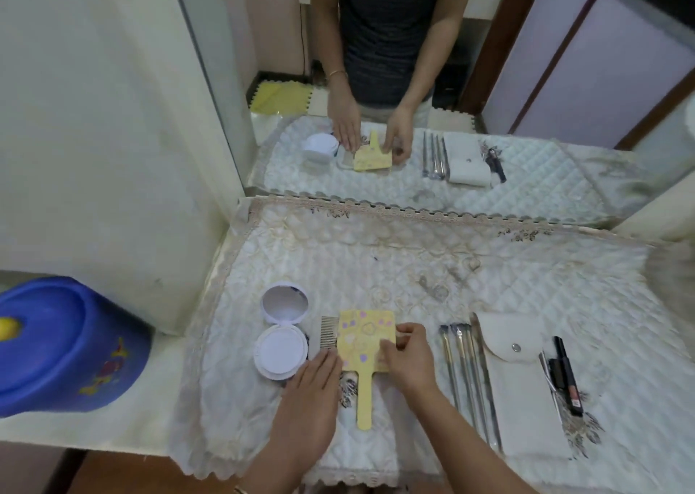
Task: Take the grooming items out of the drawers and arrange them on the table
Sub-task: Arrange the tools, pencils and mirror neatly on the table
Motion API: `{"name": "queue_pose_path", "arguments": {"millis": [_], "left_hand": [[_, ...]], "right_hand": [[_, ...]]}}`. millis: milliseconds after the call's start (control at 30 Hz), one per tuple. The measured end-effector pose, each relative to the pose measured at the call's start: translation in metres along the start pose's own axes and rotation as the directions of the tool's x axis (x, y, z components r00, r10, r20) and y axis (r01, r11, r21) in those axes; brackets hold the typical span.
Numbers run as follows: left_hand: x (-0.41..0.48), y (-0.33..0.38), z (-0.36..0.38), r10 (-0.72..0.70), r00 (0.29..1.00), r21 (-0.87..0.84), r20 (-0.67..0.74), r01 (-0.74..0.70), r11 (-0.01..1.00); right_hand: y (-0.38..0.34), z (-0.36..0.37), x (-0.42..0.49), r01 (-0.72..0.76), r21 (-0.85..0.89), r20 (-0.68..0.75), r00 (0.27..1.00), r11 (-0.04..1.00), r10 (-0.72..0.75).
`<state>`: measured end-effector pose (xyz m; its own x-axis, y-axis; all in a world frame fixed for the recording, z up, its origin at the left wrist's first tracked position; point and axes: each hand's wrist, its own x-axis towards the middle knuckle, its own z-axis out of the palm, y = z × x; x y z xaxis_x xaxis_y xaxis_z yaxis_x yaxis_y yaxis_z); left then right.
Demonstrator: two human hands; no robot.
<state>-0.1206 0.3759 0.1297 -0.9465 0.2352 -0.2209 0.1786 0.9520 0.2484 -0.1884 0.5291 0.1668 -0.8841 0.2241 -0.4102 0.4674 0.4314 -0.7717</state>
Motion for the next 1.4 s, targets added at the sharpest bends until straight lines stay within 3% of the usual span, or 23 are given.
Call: {"name": "queue_pose_path", "arguments": {"millis": [167, 267, 400, 533, 633, 833, 900, 933, 1067, 1133, 1400], "left_hand": [[0.010, -0.002, 0.000, 0.045, 0.988, -0.002, -0.145, -0.046, 0.999], [0.021, 0.002, -0.004, 0.025, 0.985, 0.126, -0.174, -0.003, 0.992], [0.039, 0.000, -0.015, -0.017, 1.000, 0.238, 0.000, 0.016, 0.971], [0.037, 0.006, -0.012, 0.024, 1.000, 0.246, 0.017, -0.027, 0.969], [0.030, 0.016, -0.005, 0.075, 0.997, 0.135, -0.030, -0.071, 0.988], [0.024, 0.031, -0.009, -0.013, 0.999, 0.004, -0.040, 0.013, 1.000], [0.029, 0.032, -0.010, 0.040, 0.999, 0.009, -0.009, -0.040, 0.999], [0.032, 0.031, -0.009, 0.054, 0.997, 0.014, -0.058, -0.053, 0.998], [0.038, 0.030, -0.012, 0.083, 0.996, 0.007, 0.028, -0.084, 0.996], [0.038, 0.033, -0.013, 0.071, 0.984, -0.063, 0.161, -0.061, 0.996], [0.043, 0.047, -0.018, 0.015, 0.975, -0.040, 0.221, -0.006, 0.999]], "right_hand": [[0.013, -0.021, 0.000, 0.043, 0.033, -0.125, 0.991, 0.999, -0.039], [0.029, -0.040, -0.007, 0.081, -0.040, -0.166, 0.982, 0.996, -0.086], [0.045, -0.047, -0.013, 0.194, -0.357, -0.188, 0.943, 0.914, -0.274], [0.058, -0.038, -0.028, 0.412, -0.613, 0.059, 0.875, 0.674, -0.481], [0.067, -0.033, -0.032, 0.418, -0.715, 0.187, 0.887, 0.560, -0.423], [0.069, -0.024, -0.032, 0.398, -0.711, 0.218, 0.908, 0.579, -0.357], [0.059, -0.021, -0.030, 0.375, -0.706, 0.205, 0.920, 0.600, -0.334], [0.056, -0.020, -0.028, 0.379, -0.701, 0.204, 0.918, 0.605, -0.339], [0.057, -0.024, -0.022, 0.415, -0.705, 0.187, 0.891, 0.575, -0.414], [0.060, -0.027, -0.021, 0.421, -0.703, 0.176, 0.884, 0.574, -0.433], [0.056, -0.034, -0.022, 0.390, -0.690, 0.157, 0.903, 0.609, -0.401]]}}
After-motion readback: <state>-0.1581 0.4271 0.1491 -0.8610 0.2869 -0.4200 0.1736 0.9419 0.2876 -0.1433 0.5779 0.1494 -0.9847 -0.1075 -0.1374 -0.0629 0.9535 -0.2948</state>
